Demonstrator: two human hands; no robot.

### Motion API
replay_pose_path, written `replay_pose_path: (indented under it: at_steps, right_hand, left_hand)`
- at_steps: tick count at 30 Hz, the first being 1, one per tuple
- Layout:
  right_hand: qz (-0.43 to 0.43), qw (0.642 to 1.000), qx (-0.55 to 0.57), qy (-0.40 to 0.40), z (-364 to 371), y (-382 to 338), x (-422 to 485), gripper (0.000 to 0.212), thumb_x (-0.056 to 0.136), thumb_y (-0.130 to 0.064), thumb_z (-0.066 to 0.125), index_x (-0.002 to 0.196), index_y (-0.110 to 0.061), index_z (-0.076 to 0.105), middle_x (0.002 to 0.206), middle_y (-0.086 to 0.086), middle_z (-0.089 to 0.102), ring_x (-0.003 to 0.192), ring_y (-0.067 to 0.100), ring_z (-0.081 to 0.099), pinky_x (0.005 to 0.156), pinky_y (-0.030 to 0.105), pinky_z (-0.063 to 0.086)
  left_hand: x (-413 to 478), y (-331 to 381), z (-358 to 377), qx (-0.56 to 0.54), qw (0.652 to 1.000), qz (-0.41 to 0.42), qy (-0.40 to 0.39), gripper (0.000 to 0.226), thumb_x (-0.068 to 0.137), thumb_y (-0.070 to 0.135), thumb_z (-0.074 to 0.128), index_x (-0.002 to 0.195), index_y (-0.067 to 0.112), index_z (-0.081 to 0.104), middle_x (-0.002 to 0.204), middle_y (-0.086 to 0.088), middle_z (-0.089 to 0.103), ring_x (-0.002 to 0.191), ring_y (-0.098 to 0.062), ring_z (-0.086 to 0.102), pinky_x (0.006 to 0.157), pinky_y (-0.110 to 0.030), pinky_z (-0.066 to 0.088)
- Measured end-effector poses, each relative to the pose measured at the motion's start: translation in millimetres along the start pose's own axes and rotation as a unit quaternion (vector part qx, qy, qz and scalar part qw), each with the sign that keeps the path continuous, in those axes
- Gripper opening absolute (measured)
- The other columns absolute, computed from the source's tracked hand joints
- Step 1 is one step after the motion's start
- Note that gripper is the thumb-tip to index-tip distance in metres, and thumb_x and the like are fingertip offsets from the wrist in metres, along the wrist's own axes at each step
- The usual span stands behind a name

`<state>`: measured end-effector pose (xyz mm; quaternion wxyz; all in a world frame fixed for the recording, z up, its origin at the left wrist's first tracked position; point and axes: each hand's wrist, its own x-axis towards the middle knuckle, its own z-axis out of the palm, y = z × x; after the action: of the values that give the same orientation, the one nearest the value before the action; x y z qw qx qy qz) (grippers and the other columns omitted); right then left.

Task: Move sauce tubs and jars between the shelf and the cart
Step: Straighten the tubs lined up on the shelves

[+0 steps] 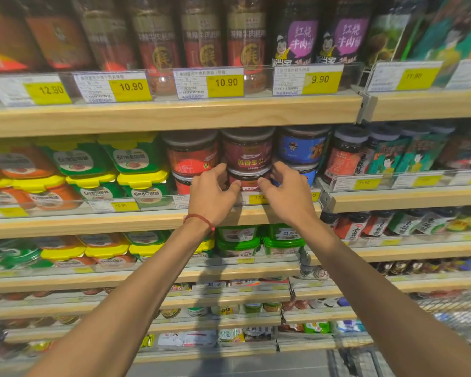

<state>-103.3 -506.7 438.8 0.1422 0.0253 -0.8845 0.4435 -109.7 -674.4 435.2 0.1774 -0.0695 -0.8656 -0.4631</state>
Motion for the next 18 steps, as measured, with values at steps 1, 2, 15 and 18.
replay_pose_path:
  at_steps: [1,2,15,18]
  right_hand:
    - [0.000,1.000,0.009,0.000,-1.1,1.2,0.0,0.015,0.094,-0.029,0.065,0.102,-0.017,0.063,0.107,0.001,0.076,0.109,0.026,0.070,0.096,0.050,0.056]
    - [-0.001,1.000,0.017,0.000,-1.7,3.0,0.3,0.016,0.093,-0.029,0.065,0.104,-0.017,0.064,0.108,0.000,0.077,0.109,0.024,0.070,0.097,0.050,0.056]
    - [-0.005,1.000,0.024,0.019,-2.4,10.7,7.6,0.034,0.090,-0.051,0.057,0.100,-0.022,0.071,0.103,-0.012,0.079,0.105,0.010,0.073,0.093,0.046,0.060]
    - [-0.006,0.999,0.026,0.021,-1.3,11.7,8.5,0.034,0.088,-0.051,0.058,0.100,-0.023,0.071,0.106,-0.012,0.079,0.106,0.009,0.073,0.093,0.045,0.060]
  left_hand:
    - [-0.5,-0.5,-0.3,-0.013,1.000,-0.003,0.000,0.030,0.088,0.022,0.071,0.117,0.011,0.070,0.110,0.000,0.077,0.104,-0.011,0.072,0.096,-0.033,0.058]
    - [-0.5,-0.9,-0.9,-0.021,1.000,-0.008,0.001,0.037,0.088,0.021,0.072,0.123,0.011,0.069,0.114,-0.001,0.076,0.107,-0.011,0.071,0.098,-0.030,0.056]
    - [7.8,-3.2,5.8,-0.012,0.998,-0.032,0.055,0.020,0.092,0.030,0.073,0.101,0.013,0.078,0.101,0.005,0.079,0.096,-0.003,0.071,0.093,-0.032,0.058]
    - [8.5,-3.3,7.0,-0.002,0.997,-0.038,0.060,0.023,0.092,0.033,0.072,0.094,0.011,0.076,0.094,0.005,0.079,0.091,-0.006,0.072,0.089,-0.035,0.058]
